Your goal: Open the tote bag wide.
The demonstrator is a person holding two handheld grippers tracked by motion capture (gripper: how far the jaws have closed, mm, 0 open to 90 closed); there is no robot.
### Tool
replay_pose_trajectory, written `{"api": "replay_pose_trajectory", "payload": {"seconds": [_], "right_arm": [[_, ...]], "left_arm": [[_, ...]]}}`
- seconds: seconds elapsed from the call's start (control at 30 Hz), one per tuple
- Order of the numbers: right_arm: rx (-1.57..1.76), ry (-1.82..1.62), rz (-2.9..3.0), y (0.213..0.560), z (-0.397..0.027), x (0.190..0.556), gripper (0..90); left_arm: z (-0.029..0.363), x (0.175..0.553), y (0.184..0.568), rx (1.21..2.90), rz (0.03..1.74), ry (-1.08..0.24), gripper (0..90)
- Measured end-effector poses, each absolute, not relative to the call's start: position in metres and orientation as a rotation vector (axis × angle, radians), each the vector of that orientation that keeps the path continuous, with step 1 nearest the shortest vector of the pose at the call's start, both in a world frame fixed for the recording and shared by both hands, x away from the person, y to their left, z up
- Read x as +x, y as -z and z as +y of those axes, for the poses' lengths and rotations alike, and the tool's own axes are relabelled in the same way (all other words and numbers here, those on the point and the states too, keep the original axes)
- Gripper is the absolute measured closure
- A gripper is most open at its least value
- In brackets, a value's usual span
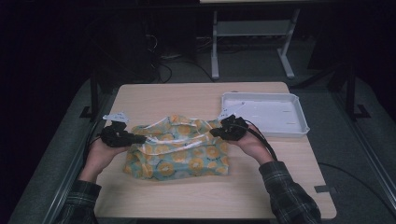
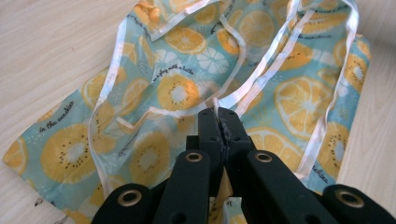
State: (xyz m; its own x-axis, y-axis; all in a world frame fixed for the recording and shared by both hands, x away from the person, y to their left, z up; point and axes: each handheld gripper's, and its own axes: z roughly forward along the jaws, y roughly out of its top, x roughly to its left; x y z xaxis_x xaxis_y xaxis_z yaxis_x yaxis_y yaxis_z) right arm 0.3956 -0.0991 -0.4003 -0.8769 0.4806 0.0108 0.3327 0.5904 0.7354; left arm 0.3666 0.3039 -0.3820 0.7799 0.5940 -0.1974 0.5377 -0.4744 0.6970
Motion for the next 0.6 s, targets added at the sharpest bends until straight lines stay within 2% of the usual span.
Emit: {"api": "replay_pose_trajectory", "payload": {"seconds": [0.6], "right_arm": [[0.623,-1.205,2.624,0.39,-0.107,0.372,89.4]], "left_arm": [[0.309,0.333,0.369,2.117,0.783,-0.116,88.7]]}}
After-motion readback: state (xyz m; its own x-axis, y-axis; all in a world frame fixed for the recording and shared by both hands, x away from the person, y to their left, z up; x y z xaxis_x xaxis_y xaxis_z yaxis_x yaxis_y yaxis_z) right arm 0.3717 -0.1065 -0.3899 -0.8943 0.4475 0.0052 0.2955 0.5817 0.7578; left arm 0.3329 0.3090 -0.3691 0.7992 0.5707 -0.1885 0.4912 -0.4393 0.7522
